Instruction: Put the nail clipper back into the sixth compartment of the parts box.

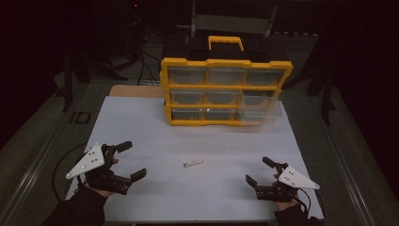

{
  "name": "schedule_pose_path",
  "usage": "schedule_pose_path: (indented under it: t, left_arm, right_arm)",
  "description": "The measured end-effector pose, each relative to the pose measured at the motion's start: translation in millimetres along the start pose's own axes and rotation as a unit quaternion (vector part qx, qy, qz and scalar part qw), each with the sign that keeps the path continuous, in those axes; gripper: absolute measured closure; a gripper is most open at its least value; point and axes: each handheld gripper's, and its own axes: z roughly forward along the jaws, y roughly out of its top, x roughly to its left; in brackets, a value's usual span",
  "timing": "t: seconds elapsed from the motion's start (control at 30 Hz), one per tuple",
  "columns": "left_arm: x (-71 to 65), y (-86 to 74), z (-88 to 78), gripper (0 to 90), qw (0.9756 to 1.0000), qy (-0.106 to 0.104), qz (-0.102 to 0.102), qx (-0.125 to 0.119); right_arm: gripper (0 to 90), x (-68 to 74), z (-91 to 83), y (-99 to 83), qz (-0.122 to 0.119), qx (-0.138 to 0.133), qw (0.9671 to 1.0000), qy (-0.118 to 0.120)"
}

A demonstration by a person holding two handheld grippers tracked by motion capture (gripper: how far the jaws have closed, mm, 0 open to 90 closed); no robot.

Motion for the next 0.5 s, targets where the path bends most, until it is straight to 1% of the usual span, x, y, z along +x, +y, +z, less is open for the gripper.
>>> schedule_pose_path:
  t: [0.07, 0.27, 0.33, 0.37, 0.4, 0.43, 0.47, 0.5]
  left_arm:
    - [2.1, 2.6, 2.0, 0.5, 0.9999, -0.009, -0.008, -0.006]
    - [4.2, 10.9, 10.8, 0.5, 0.9997, -0.025, -0.002, -0.003]
    - [4.3, 14.7, 14.7, 0.5, 0.9996, -0.027, 0.006, 0.002]
    - [4.3, 14.7, 14.7, 0.5, 0.9996, -0.027, 0.006, 0.002]
    - [4.5, 18.7, 20.1, 0.5, 0.9993, -0.035, 0.009, 0.003]
    - [4.4, 20.6, 22.6, 0.5, 0.9992, -0.037, 0.013, 0.003]
    - [4.2, 22.6, 25.9, 0.5, 0.9989, -0.045, 0.015, 0.001]
    - [3.7, 24.2, 28.7, 0.5, 0.9989, -0.044, 0.018, 0.002]
  right_arm:
    - [9.4, -0.3, 0.0, 0.3, 0.0, -0.002, 1.0, 0.0]
    - [9.5, -0.6, 0.2, 0.9, 0.0, -0.003, 1.0, -0.001]
    - [9.4, -0.7, 0.3, 0.9, 0.001, -0.002, 1.0, -0.001]
    - [9.4, -0.7, 0.3, 0.9, 0.001, -0.002, 1.0, -0.001]
    - [9.5, -0.8, 0.2, 0.8, 0.001, -0.003, 1.0, -0.001]
    - [9.5, -0.8, 0.4, 0.6, 0.002, -0.003, 1.0, 0.0]
    - [9.5, -0.7, 0.4, 0.6, 0.002, -0.002, 1.0, 0.0]
    - [9.5, -0.6, 0.4, 0.6, 0.002, -0.002, 1.0, 0.0]
